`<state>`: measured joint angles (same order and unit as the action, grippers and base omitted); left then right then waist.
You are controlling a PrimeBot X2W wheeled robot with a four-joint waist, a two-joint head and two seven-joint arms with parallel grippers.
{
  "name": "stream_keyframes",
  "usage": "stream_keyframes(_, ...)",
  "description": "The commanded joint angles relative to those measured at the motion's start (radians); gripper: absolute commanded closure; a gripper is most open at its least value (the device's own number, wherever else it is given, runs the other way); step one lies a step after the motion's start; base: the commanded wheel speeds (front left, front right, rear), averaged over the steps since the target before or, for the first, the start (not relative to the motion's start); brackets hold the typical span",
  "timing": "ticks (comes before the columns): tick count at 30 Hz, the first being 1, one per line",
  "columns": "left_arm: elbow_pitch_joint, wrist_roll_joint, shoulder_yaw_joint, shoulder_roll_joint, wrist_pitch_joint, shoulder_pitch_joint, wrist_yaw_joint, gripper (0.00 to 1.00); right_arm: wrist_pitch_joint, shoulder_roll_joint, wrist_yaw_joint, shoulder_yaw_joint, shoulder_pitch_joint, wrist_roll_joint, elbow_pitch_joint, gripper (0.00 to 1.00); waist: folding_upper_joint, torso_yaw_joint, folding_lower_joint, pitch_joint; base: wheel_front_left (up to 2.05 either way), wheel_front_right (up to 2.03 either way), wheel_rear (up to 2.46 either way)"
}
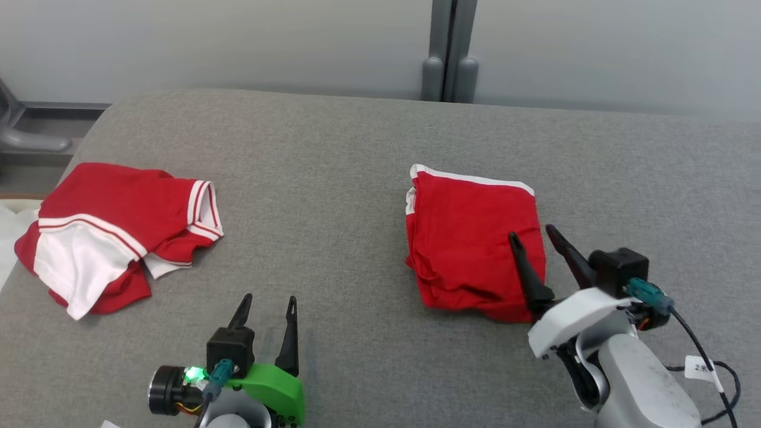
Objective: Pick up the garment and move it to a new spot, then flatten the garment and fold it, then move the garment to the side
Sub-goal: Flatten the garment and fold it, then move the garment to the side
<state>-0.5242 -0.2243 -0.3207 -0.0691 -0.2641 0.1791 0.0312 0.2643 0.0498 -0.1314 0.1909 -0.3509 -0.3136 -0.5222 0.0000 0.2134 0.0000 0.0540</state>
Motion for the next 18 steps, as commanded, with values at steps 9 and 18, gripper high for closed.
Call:
stream_keyframes(9, 0.086, 0.126, 0.027, -0.008, 0.000, -0.099, 0.017, 0.00, 0.000, 0.003, 0.001, -0.168, 0.162, 0.109, 0.021, 0.00, 0.0000, -0.094, 0.0000, -0.041, 0.00, 0.00, 0.00)
stream_keyframes(18, 0.131, 0.142, 0.048, 0.005, 0.000, -0.180, 0.013, 0.00, 0.000, 0.003, 0.001, -0.171, 0.248, 0.097, 0.001, 0.00, 0.0000, -0.116, 0.0000, -0.054, 0.00, 0.00, 0.00)
